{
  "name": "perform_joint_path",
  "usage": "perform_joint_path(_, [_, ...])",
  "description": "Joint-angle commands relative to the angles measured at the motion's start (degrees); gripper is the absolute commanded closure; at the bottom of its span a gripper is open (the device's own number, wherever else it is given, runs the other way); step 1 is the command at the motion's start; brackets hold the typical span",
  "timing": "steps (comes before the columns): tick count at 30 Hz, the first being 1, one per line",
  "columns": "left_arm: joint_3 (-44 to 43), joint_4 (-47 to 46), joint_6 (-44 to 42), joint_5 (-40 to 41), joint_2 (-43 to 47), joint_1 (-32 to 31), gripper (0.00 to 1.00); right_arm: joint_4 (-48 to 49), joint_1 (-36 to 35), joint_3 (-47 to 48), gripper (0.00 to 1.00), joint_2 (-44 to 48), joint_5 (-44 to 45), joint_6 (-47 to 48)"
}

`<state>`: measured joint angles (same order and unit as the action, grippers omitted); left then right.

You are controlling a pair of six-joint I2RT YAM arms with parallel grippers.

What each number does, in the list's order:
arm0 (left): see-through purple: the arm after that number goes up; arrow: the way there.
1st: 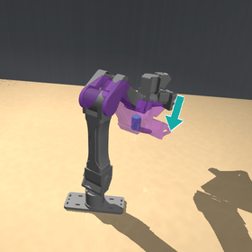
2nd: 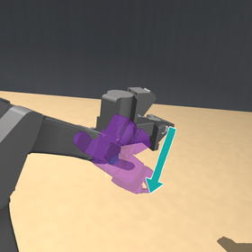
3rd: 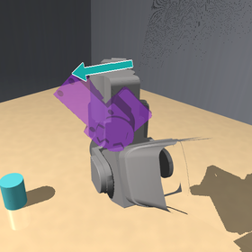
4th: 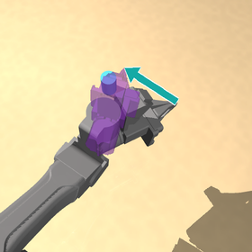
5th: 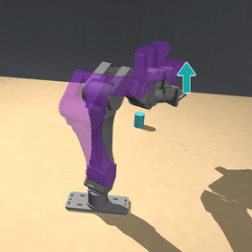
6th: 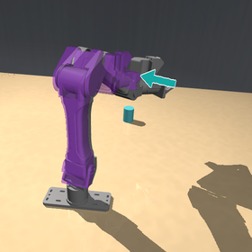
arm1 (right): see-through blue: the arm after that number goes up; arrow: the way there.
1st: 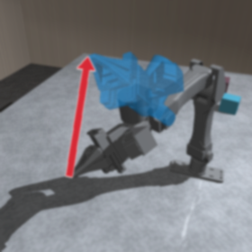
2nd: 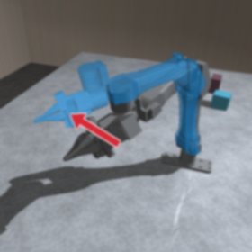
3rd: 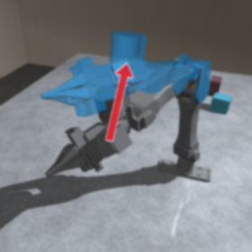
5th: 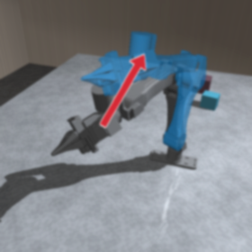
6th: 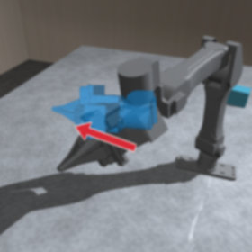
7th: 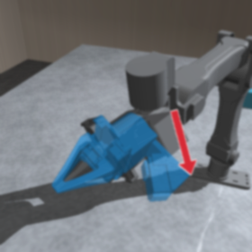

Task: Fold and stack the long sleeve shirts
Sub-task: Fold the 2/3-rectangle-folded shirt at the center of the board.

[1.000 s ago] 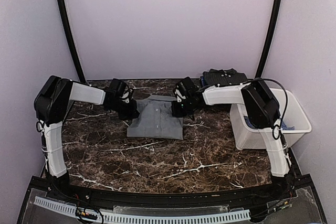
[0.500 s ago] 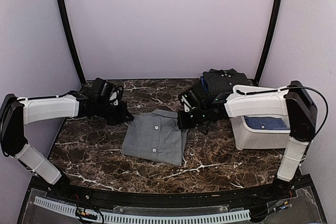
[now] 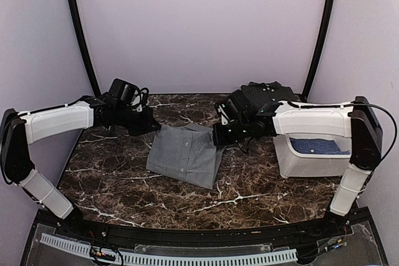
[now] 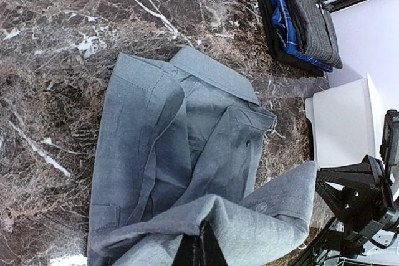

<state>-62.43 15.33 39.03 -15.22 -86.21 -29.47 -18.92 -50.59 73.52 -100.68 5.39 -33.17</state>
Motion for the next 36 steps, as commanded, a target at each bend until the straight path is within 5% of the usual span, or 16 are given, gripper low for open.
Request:
perform_joint_path(1, [-3.17, 1.69, -1.85, 0.51, -0.68, -0.15, 1.0, -0.37, -0.23, 2.78, 1.0, 2.9, 1.93, 1.06])
perform_joint_path(13, [-4.83, -2.46, -2.41, -1.01, -10.66, -0.08, 1.0, 0.64, 2.32, 0.04, 1.0, -2.18, -0.08, -0.4])
perform_joint_path(17, [-7.25, -2.2, -2.9, -0.79, -16.54, -0.14, 1.0, -0.65, 3.46, 1.26, 0.79, -3.8, 0.14, 0.83])
perform_joint_path(23, [-8.23, -1.76, -3.61, -1.3, -18.99, -0.15, 1.0, -2.96, 6.02, 5.12, 0.71, -5.49, 2.72, 2.22])
perform_joint_path(36, [-7.85, -1.11, -4.3, -1.13, -18.58, -0.15, 1.0, -8.4, 7.61, 10.39, 1.0, -11.79, 5.89, 3.1])
